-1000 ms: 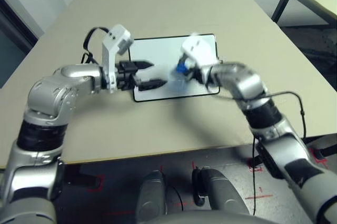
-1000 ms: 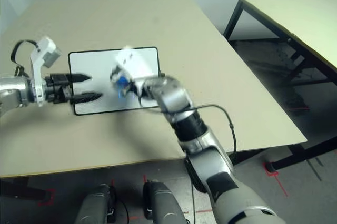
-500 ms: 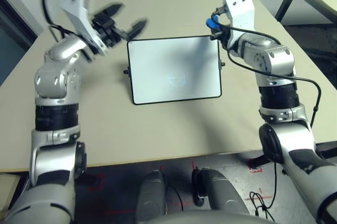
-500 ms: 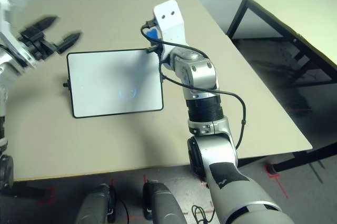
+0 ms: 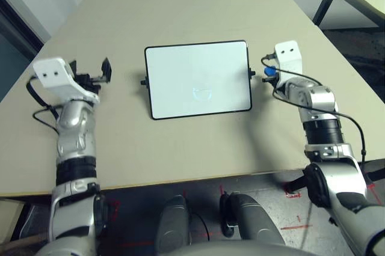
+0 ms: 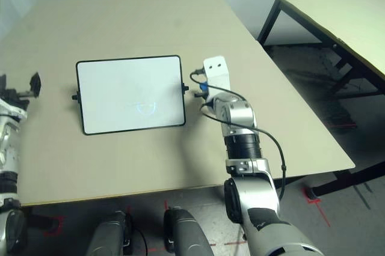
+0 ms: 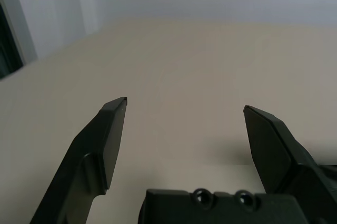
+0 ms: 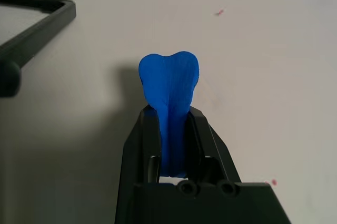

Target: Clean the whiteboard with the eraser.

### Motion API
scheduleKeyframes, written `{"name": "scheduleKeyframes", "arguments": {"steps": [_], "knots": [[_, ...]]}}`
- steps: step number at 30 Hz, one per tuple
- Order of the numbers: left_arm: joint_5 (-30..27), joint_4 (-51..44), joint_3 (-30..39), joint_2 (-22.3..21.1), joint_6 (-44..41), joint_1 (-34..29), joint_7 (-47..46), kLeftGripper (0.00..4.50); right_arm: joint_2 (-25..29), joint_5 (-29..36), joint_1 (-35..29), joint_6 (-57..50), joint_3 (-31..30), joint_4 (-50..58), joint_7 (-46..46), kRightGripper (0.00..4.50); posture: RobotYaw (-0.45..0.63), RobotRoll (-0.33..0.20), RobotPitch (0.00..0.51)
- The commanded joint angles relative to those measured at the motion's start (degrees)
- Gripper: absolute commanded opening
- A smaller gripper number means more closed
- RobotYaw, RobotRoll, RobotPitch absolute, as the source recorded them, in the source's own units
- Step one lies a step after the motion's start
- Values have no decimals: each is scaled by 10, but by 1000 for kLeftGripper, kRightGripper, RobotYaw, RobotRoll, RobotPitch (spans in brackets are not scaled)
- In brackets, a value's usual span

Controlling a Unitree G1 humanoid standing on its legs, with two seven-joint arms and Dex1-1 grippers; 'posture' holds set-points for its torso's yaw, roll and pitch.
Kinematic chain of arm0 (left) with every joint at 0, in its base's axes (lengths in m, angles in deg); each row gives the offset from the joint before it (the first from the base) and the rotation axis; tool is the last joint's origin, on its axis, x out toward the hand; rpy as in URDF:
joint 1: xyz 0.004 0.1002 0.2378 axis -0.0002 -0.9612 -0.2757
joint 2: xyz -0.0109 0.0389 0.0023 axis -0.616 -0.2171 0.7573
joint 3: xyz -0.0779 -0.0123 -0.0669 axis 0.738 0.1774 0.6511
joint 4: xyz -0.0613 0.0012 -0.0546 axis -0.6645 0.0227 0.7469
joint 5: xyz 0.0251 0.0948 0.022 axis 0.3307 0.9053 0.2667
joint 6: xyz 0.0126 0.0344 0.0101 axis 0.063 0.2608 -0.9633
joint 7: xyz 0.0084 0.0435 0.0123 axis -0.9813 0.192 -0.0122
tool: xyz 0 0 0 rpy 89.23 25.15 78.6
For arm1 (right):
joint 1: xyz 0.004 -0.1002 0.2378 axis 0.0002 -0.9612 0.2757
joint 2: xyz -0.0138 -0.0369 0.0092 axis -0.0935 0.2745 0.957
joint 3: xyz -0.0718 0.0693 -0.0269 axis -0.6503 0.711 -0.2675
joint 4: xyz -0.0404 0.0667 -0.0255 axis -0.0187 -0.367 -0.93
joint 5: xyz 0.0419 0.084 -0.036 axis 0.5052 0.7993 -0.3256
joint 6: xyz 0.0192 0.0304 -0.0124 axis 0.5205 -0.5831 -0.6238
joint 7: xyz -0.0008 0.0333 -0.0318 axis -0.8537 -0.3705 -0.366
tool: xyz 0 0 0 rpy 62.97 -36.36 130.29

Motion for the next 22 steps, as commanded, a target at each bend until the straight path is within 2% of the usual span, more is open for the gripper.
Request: {"name": "scheduleKeyframes", "arguments": {"steps": [1, 7, 12, 17, 22], "knots": [[-1, 9, -5, 7, 5, 1, 0, 4500, 0, -2, 6, 24, -4, -45, -8, 938, 5, 0, 94], [-14, 1, -3, 9, -6, 25, -1, 4500, 23, 3, 25, 100, 11, -73, -27, 2883, 17, 0, 93], [-18, 7, 9, -10, 10, 39, -3, 4500, 63, 12, 37, 346, 72, -135, -3, 4460, 19, 0, 89], [-11, 57, 26, -27, 49, 49, -24, 4500, 118, 6, 36, 523, 105, -310, 19, 4460, 14, 0, 63], [-19, 115, 43, -30, 68, 39, -31, 4500, 141, 9, 19, 593, 115, -417, 18, 4460, 18, 0, 21]]}}
